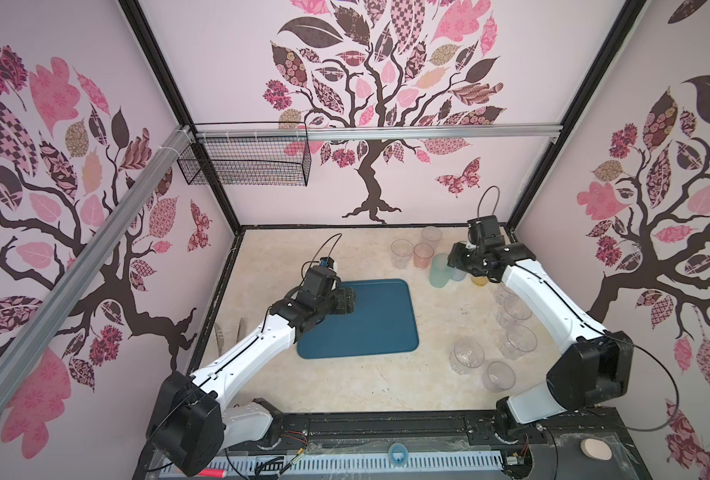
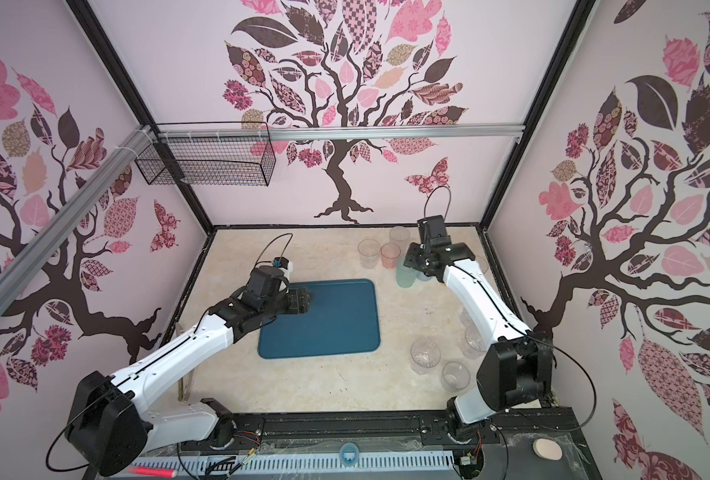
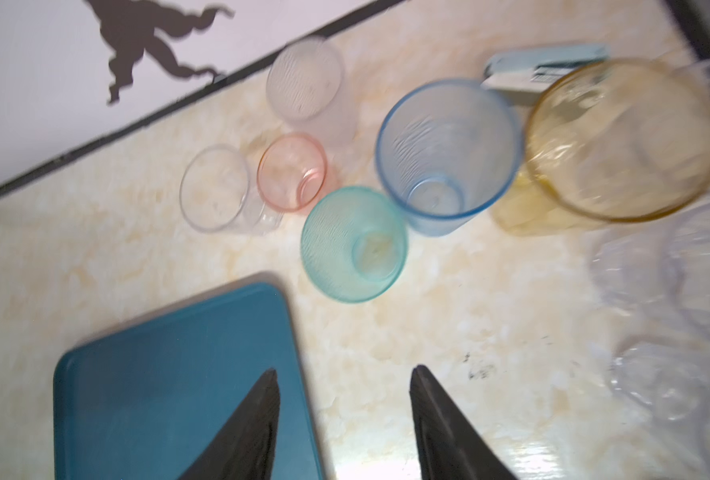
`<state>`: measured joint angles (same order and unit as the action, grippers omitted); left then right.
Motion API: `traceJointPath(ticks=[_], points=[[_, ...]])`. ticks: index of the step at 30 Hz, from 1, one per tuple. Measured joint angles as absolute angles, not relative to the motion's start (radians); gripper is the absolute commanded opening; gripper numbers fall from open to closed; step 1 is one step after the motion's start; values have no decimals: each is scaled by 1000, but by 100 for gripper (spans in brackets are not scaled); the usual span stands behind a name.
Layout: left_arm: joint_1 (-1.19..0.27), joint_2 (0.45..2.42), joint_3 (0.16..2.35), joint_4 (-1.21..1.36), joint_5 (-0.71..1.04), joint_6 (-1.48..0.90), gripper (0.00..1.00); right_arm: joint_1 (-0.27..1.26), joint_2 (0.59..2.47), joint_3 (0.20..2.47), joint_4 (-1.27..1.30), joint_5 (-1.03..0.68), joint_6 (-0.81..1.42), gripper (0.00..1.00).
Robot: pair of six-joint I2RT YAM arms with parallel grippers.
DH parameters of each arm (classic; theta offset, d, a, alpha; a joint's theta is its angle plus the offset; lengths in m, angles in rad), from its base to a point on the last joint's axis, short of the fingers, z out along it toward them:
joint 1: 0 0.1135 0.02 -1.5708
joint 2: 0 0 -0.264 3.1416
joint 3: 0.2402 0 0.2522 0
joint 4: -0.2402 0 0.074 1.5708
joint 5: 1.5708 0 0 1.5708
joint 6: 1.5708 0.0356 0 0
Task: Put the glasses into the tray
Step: 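Move the right gripper over the glasses and lower onto the light-blue glass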
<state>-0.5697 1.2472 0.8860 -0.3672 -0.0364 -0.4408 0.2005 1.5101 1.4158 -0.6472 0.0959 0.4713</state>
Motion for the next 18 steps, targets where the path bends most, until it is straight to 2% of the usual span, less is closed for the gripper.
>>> traceJointPath(ticks=[7,11,18], points=[[-588,1298,855,-320,-47,-410,77,193,1665,1625,-667,208,451,44],[-587,1333,855,-323,-60,-393,78,190,1799,1752,-683,228,444,42],[-585,1327,843,-309,-66,-392,77,188,1861,1738,-699,266,426,42]])
